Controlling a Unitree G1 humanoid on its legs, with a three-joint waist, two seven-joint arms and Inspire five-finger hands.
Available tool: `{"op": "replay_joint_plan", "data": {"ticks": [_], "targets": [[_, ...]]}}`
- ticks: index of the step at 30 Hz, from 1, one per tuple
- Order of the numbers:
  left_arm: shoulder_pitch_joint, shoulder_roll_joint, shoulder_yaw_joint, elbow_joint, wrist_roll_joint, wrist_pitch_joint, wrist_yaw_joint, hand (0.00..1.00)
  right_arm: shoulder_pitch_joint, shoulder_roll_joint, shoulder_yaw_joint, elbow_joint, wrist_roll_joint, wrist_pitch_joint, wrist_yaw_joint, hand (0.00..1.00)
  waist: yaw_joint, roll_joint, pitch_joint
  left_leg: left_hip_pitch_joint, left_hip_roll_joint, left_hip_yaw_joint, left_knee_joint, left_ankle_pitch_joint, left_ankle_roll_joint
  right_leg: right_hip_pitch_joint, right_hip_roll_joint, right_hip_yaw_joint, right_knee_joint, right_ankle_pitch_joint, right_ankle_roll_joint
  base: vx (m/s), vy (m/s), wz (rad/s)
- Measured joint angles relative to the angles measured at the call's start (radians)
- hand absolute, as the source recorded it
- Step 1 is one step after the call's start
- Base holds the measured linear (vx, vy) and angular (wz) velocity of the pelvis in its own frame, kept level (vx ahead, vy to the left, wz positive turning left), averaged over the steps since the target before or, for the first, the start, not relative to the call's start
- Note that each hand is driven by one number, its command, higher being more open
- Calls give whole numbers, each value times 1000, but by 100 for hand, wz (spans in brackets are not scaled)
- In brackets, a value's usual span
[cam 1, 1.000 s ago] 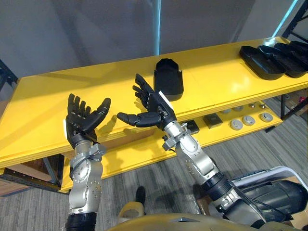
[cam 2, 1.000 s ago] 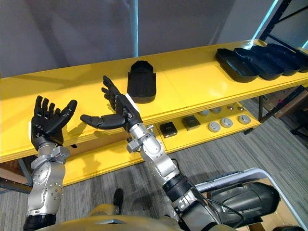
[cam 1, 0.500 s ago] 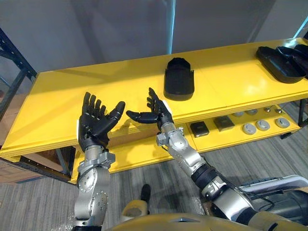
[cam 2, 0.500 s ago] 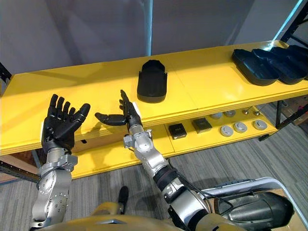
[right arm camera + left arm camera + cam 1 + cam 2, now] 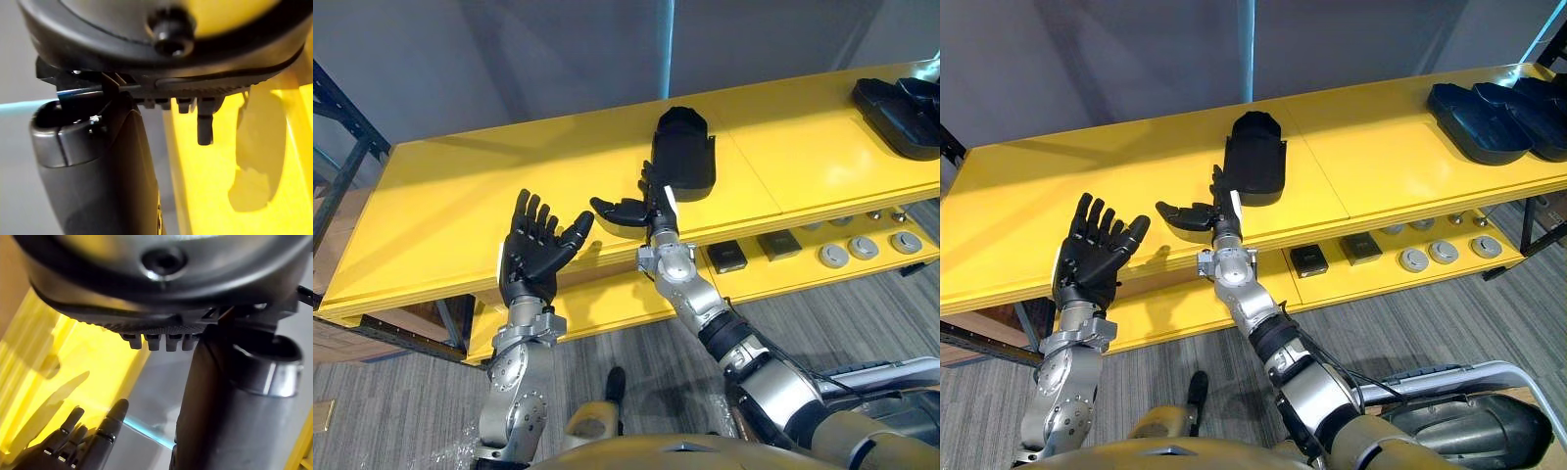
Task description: Walk over and take three plastic housings, then place them on the shelf
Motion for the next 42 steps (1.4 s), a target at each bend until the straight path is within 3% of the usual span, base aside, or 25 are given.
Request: {"op": "replay_joint_plan", "data": {"ticks": [23,42], "targets": [[-2,3,-74,66,1,-1,14,100,25,48,-9,-5,-49,-2,-69,100,-27,8,15,14,0,33,-1,-3,2,-18,-13,35,27,-9,3,-9,-10,-3],[-2,4,-76,68,1,-1,21,100,62,48,-30,-37,-81,-6,-92,100,-46,7,15,16,-2,34,-2,-3,3,-16,-14,37,27,-7,5,0,0,0]]}}
